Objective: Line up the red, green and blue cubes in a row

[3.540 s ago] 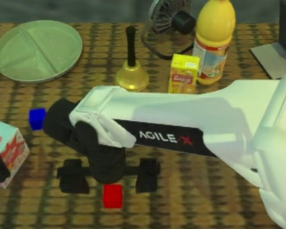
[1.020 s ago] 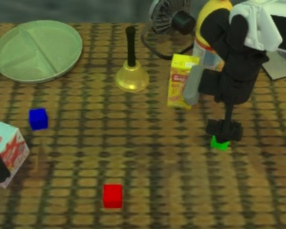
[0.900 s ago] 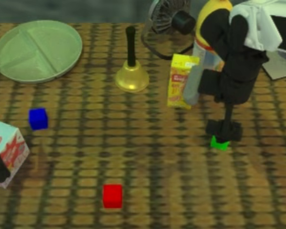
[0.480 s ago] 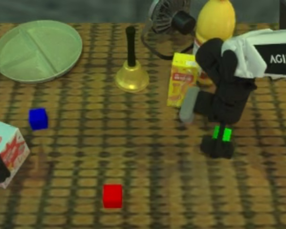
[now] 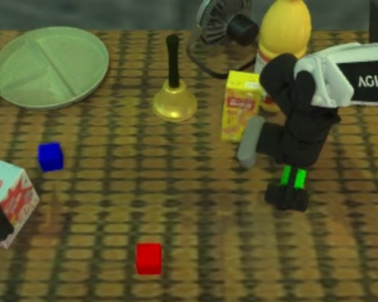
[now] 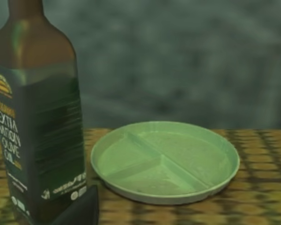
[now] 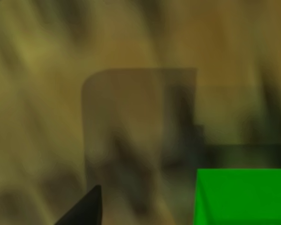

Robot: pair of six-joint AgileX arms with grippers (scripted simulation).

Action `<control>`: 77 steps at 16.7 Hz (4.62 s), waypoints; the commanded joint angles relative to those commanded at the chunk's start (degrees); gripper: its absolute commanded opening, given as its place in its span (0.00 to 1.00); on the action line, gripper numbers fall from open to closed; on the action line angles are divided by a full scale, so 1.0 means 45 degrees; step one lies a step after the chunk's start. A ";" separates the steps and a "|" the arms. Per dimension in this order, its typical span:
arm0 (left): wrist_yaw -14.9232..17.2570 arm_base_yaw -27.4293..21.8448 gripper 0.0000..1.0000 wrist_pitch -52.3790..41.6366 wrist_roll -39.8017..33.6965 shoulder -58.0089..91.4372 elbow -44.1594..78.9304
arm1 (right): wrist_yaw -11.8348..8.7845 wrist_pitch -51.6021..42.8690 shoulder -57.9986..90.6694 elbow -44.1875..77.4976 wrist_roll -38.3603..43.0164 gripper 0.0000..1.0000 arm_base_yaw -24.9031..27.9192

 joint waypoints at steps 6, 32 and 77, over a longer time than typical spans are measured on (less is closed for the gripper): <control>0.0000 0.0000 1.00 0.0000 0.0000 0.0000 0.0000 | 0.0000 0.0000 0.0000 0.0000 0.0000 0.47 0.0000; 0.0000 0.0000 1.00 0.0000 0.0000 0.0000 0.0000 | -0.0233 -0.3483 -0.1868 0.1834 0.0236 0.00 0.0154; 0.0000 0.0000 1.00 0.0000 0.0000 0.0000 0.0000 | -0.0238 -0.0809 -0.1678 -0.0564 0.1737 0.98 0.6044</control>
